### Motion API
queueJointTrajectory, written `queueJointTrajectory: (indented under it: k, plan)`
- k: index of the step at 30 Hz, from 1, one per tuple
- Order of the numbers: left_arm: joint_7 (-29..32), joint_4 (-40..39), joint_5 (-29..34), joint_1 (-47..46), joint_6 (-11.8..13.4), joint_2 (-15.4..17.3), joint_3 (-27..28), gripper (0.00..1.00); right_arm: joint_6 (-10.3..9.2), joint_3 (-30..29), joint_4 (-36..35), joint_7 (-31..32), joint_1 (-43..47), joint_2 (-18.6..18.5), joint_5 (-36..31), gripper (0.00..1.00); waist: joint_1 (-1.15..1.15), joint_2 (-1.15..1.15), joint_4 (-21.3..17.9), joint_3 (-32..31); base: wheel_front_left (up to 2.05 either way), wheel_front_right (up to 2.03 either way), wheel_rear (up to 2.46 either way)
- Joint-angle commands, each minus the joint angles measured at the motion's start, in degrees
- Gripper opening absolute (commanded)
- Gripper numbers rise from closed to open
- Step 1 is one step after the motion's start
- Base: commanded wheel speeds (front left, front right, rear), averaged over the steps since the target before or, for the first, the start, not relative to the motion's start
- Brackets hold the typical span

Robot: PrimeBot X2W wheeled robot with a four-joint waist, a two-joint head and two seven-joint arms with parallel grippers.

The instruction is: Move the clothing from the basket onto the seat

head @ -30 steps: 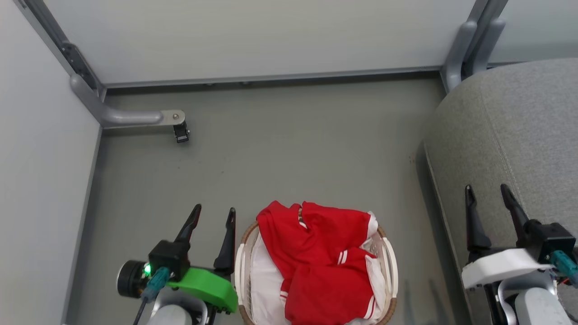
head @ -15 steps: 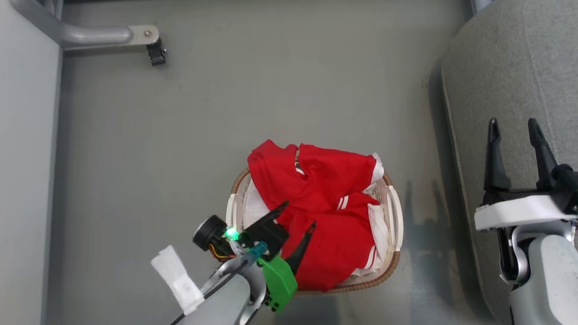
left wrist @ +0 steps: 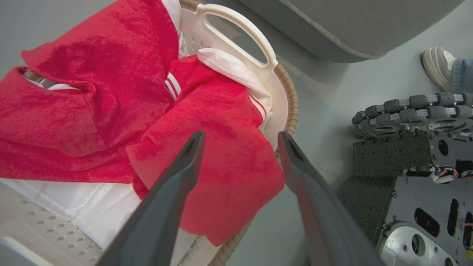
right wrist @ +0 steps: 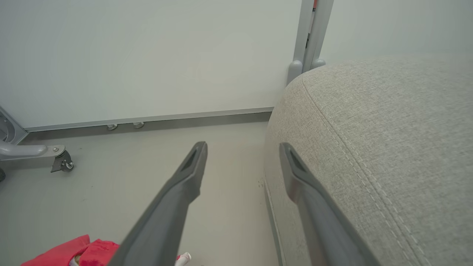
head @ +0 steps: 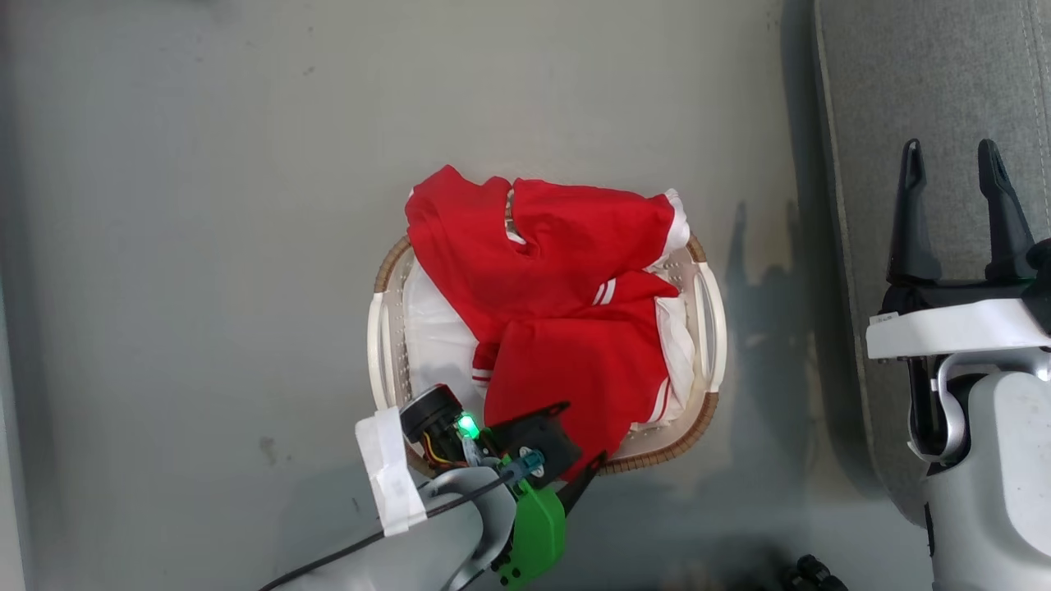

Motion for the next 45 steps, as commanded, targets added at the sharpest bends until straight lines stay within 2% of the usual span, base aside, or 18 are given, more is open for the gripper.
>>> queueJointTrajectory:
  k: [1,10,17,19,20,21,22,34,39,45]
  plan:
    - [1.72,-1.18,1.53,0.65,-0.18,0.49,-0.02,1.00,-0.04,0.11,-0.16,-0.12,-1.04,-0.24,0.57,1.00,-0.01,0.69,-2.01,3.14,0.00,0.00,0.00]
    - [10.61,-7.25,4.53,2.84,-0.17,3.89,-0.03,1.00,-0.04,1.12,-0.14,-0.12,-2.49,-0.22,2.03,1.00,-0.01,0.69,-3.95,5.57,0.00,0.00,0.00]
    - [14.24,-5.03,4.85,-0.09,-0.18,4.71,-0.02,1.00,-0.04,1.53,-0.32,-0.12,-3.20,-0.23,2.57,1.00,-0.01,0.69,-4.94,6.44,0.00,0.00,0.00]
    - [13.82,-3.51,4.51,-0.93,-0.18,4.40,-0.02,0.44,-0.04,1.62,-0.29,-0.12,-3.22,-0.22,2.83,1.00,-0.01,0.69,-5.18,6.62,0.00,0.00,0.00]
    - [13.46,-2.99,4.30,-1.27,-0.18,4.24,-0.05,0.31,-0.04,1.64,-0.26,-0.12,-3.21,-0.22,2.92,1.00,-0.01,0.69,-5.25,6.67,0.00,0.00,0.00]
    - [13.19,-2.39,4.17,-1.56,-0.18,3.96,-0.06,0.10,-0.04,1.68,-0.21,-0.12,-3.21,-0.23,3.00,1.00,-0.01,0.69,-5.36,6.69,0.00,0.00,0.00]
    - [12.90,-1.95,3.96,-1.81,-0.18,3.83,-0.05,0.00,-0.04,1.69,-0.16,-0.12,-3.18,-0.23,3.01,1.00,-0.01,0.69,-5.43,6.66,0.00,0.00,0.00]
    - [3.37,3.39,0.20,-5.17,-0.18,2.99,-0.02,0.00,-0.04,1.37,1.43,-0.12,-1.87,-0.23,3.22,1.00,-0.01,0.69,-5.29,3.41,0.00,0.00,0.00]
    - [-1.02,5.19,-2.65,-6.54,-0.18,2.50,-0.03,0.00,-0.04,0.90,2.15,-0.12,-0.74,-0.23,2.37,1.00,-0.01,0.69,-4.64,-0.07,0.00,0.00,0.00]
    - [-3.06,5.30,-4.65,-7.33,-0.18,3.08,0.19,0.00,-0.04,0.19,3.19,-0.12,1.80,-0.23,1.04,1.00,-0.01,0.69,-3.42,-6.21,0.00,0.00,0.00]
